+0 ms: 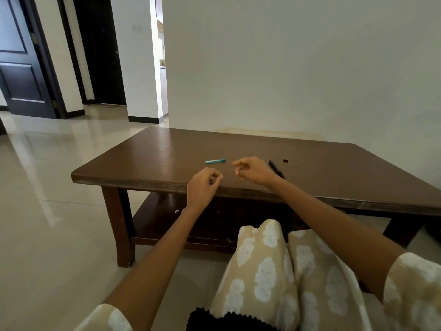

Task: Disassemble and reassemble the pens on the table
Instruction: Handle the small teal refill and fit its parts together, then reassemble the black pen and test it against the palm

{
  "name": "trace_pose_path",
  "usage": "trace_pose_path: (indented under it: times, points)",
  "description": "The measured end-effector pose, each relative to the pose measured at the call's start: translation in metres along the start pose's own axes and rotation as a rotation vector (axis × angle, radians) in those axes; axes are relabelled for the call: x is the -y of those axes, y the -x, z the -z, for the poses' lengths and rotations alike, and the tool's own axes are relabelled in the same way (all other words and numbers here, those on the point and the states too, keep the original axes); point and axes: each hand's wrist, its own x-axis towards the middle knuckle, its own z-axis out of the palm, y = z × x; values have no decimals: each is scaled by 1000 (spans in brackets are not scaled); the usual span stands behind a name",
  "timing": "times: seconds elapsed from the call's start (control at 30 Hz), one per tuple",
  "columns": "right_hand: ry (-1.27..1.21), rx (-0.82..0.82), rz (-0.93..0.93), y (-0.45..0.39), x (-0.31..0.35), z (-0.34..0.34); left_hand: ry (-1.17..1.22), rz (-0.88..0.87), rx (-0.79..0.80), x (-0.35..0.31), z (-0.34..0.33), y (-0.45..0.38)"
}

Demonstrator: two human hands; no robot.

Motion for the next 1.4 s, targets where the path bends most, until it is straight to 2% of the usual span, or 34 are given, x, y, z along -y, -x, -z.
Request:
trace_pose_path:
  times: [0.13,0.3,0.5,0.63,0.77,0.93,1.07,1.27,1.4]
  points:
    - [-428,105,-165,-1,-1,10,284,186,14,-15,-15,-17]
    - [-771,-55,-234,-7,-11,11,372,251,79,-31,-40,-42]
    - [-758,-219,-260,-14,-38,27,367,188,166,-47,-67,-67]
    - [-832,-408,-368,-19,-67,53,362,249,161,-59,-98,-84]
    - [-806,-550,-501,-24,-105,75,139,192,260,-77,-132,-110]
    - [-848,-537,-567,-35,-133,76,-283,156,493,-94,-170,-138]
    - [-888,-542,-575,-41,-147,76,-394,247,647,-101,-192,-146]
    - [-922,-478,-584,-41,-157,82,-316,344,668,-103,-199,-148]
    - [-960,-495,-553,-34,-154,83,-113,414,683,-104,-181,-151]
